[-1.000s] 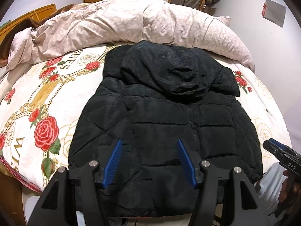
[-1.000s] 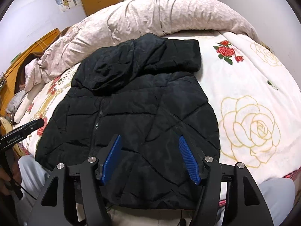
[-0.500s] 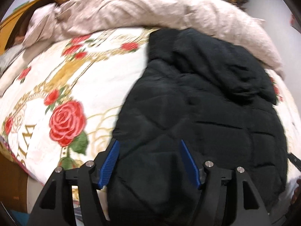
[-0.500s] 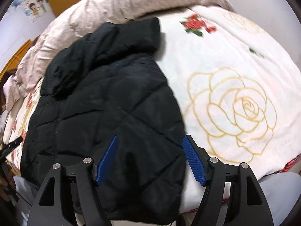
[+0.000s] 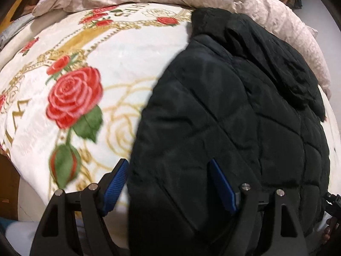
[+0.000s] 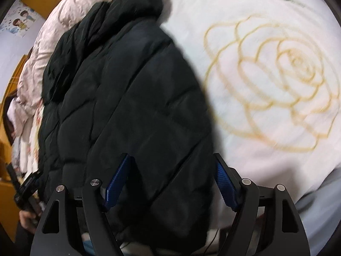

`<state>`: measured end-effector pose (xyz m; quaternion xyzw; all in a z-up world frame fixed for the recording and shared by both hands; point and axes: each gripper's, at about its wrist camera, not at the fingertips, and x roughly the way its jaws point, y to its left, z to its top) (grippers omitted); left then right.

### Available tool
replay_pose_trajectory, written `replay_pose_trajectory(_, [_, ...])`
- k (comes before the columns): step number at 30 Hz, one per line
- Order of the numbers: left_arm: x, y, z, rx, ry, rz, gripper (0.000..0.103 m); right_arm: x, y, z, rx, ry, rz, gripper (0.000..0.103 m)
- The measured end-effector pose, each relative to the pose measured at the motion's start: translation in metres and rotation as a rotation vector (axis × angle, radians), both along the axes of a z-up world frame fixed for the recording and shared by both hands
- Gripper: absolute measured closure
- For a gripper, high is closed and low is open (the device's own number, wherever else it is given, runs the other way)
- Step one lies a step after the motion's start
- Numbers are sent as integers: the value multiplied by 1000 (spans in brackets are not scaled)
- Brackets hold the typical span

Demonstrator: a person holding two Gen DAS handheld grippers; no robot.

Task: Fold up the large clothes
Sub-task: 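Grasp the jacket hem with both grippers, then lift the hem with both grippers and fold it up toward the hood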

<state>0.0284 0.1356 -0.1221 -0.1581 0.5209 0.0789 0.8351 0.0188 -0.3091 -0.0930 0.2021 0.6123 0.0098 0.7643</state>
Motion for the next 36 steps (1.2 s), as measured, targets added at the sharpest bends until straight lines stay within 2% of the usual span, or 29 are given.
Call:
replay_pose_trajectory(2, [-3,-11,-1,2,13,-30,25,-3,6,0,-24,4,21,28])
replay_pose_trajectory(3, [-3,-18,0,30,16,-49,28,-2,7,0,-33,6,25,36])
replay_pose_trajectory(4, [-3,-24,2,51,12,-69,37,-2,7,3,-32,5,19,50])
replay_pose_trajectory(5, [-3,-27,5,60,10,-79,48,-2,6,6,-27,-3,13,58])
replay_pose_trajectory(6, [-3,-31,9,72,10,-88,55,-2,6,12,-23,-17,15,71])
replay_pose_trajectory(7, [-4,-34,14,84,6,-97,68,-3,8,18,-21,-33,23,80])
replay_pose_trajectory(8, [-5,-36,20,89,-2,-103,78,-3,9,24,-23,-49,34,83])
replay_pose_trajectory(9, [-6,-37,28,87,-16,-106,80,-4,11,32,-26,-72,47,86])
replay_pose_trajectory(11, [-10,-38,47,77,-58,-111,84,-6,12,49,-10,-114,53,88])
replay_pose_trajectory(16, [-27,-42,106,58,-192,-121,86,-13,5,100,20,-246,43,90])
replay_pose_trajectory(19, [-35,-38,131,40,-251,-117,86,-22,-1,131,33,-323,31,90])
replay_pose_trajectory(22, [-52,-35,151,22,-294,-113,86,-35,0,148,37,-360,33,91])
replay_pose_trajectory(25, [-67,-32,163,4,-307,-111,86,-57,2,158,53,-368,29,91])
replay_pose_trajectory(29, [-89,-24,161,-17,-298,-103,86,-75,-4,164,79,-361,7,91])
replay_pose_trajectory(33, [-90,-25,158,-34,-288,-94,86,-68,-7,167,90,-370,1,91])
replay_pose_trajectory(36, [-76,-25,163,-58,-302,-86,86,-53,-1,174,91,-396,7,91])
